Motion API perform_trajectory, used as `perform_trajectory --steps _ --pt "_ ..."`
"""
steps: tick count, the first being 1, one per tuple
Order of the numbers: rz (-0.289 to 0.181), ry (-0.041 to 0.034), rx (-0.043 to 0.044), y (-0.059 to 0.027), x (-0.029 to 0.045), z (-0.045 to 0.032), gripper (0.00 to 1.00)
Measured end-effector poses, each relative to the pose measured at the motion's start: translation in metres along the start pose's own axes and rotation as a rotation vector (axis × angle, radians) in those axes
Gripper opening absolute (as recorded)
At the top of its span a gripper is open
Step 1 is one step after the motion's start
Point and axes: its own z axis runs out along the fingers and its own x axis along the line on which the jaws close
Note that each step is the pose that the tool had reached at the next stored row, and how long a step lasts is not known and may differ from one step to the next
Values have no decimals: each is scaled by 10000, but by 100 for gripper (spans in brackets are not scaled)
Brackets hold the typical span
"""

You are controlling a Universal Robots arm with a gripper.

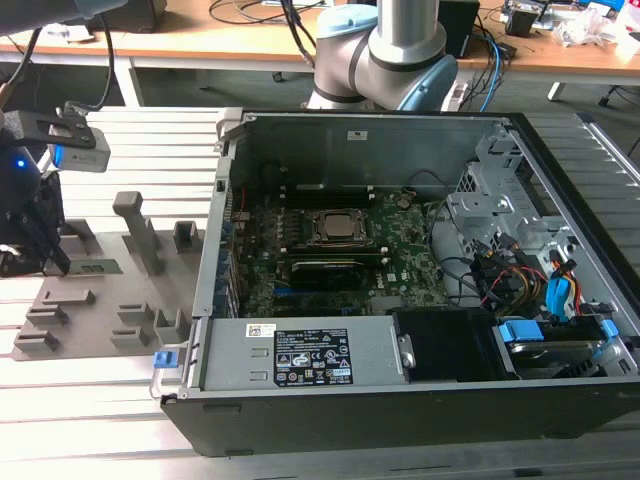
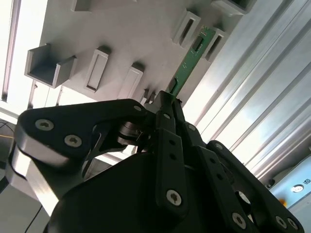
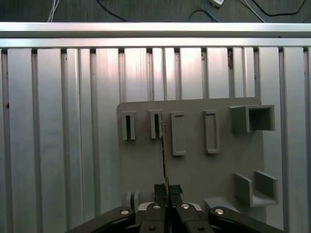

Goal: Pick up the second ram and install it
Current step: 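Pick up the second ram and move it above second insertion slot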

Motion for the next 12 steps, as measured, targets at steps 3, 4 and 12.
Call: perform_trajectory --steps 3,4,12 --pt "0 0 0 0 -2 -34 14" --pt "0 0 -1 1 -3 -53 14" --pt "0 0 -1 2 -8 -153 14"
